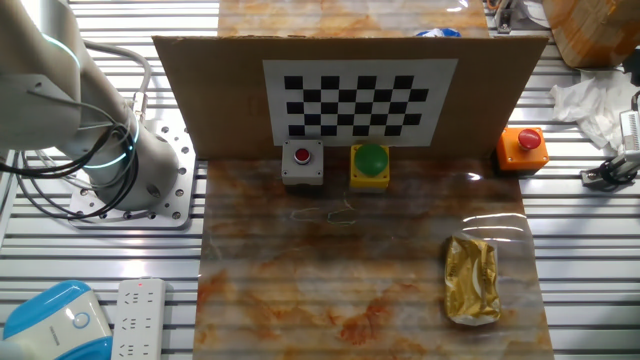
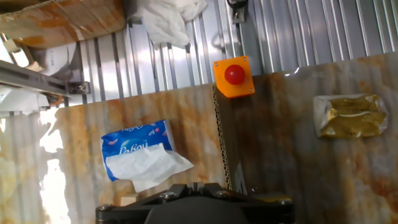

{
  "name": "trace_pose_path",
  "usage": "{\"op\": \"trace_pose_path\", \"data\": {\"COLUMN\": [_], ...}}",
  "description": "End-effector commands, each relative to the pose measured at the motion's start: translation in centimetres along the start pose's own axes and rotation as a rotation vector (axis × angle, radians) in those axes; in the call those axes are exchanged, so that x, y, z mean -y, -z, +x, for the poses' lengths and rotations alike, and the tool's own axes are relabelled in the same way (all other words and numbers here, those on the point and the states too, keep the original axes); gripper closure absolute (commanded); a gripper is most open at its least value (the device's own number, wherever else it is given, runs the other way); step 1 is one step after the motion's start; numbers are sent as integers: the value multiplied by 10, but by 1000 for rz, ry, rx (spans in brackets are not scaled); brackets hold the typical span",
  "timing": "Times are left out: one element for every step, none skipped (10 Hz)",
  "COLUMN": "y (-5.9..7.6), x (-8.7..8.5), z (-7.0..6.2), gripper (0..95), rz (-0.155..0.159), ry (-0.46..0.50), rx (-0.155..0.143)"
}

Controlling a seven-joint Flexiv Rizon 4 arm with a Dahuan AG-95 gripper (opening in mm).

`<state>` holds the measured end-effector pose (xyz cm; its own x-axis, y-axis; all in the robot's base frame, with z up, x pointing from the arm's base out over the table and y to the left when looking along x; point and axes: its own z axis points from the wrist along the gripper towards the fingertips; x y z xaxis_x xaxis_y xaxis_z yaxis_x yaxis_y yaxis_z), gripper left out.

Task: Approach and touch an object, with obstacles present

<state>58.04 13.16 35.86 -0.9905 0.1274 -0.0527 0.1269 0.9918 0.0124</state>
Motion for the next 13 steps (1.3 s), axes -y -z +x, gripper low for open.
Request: {"op": "trace_pose_path", "data": {"y": [2, 2, 2, 2, 2, 2, 2, 2, 2, 2, 2, 2, 2], "x": [-1, -1, -1, -1, -1, -1, -1, -1, -1, -1, -1, -1, -1], "z": [-1, -1, -1, -1, -1, -1, -1, -1, -1, -1, -1, -1, -1], "gripper": [950, 950, 950, 950, 950, 950, 950, 950, 950, 950, 950, 950, 950], "rz": [-15, -15, -11, -12, -8, -3, 3, 7, 7, 16, 32, 48, 61], "ry": [-10, -8, -6, -7, -8, -8, -10, -10, -16, -24, -33, -42, -50], "rx": [-93, -111, -125, -133, -138, -146, -153, -165, -170, -176, -178, -175, -172]}}
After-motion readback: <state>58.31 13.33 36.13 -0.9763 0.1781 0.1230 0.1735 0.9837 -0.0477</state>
